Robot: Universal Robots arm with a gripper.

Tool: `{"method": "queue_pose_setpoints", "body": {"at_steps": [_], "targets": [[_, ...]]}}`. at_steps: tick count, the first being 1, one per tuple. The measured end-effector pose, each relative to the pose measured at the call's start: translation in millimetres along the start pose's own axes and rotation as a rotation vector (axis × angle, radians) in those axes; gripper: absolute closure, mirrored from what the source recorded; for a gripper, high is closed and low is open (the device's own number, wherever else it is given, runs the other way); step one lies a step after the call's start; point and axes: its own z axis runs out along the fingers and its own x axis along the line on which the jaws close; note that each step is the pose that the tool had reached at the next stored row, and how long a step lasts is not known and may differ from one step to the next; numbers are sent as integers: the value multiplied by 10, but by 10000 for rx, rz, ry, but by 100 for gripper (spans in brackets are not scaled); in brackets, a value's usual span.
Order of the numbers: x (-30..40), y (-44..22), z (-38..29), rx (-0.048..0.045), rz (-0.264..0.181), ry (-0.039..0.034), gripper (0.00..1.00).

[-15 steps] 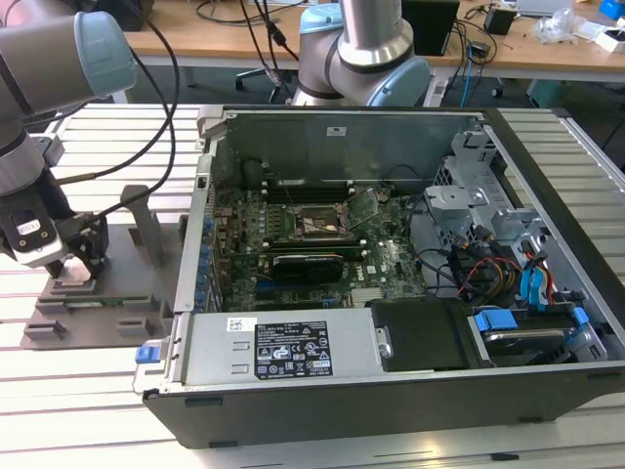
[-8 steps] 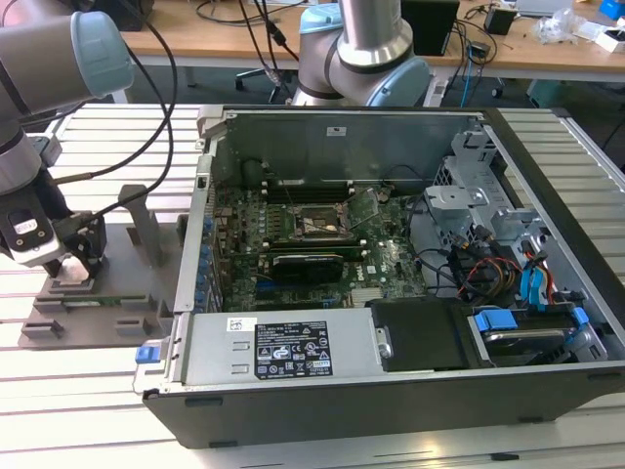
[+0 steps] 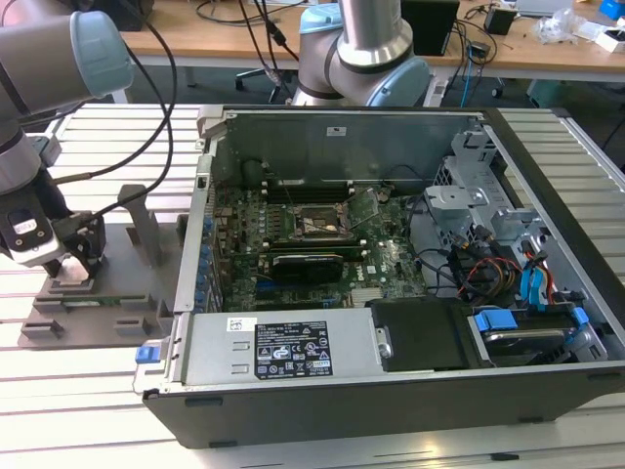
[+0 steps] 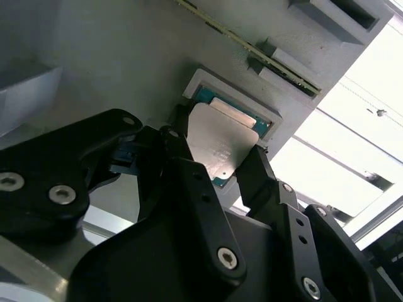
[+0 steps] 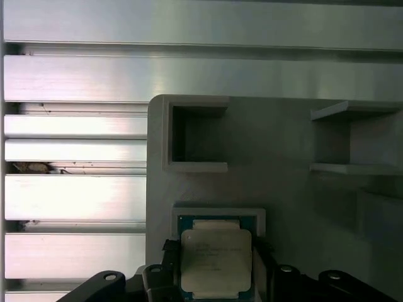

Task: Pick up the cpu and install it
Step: 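Pick up the cpu and move it towards the insertion slot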

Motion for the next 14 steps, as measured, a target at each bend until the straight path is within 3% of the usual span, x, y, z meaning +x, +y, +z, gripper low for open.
{"method": "queue_pose_setpoints", "body": {"at_steps": [14], "targets": [[-10, -3, -356, -1, 0, -2, 45]]}}
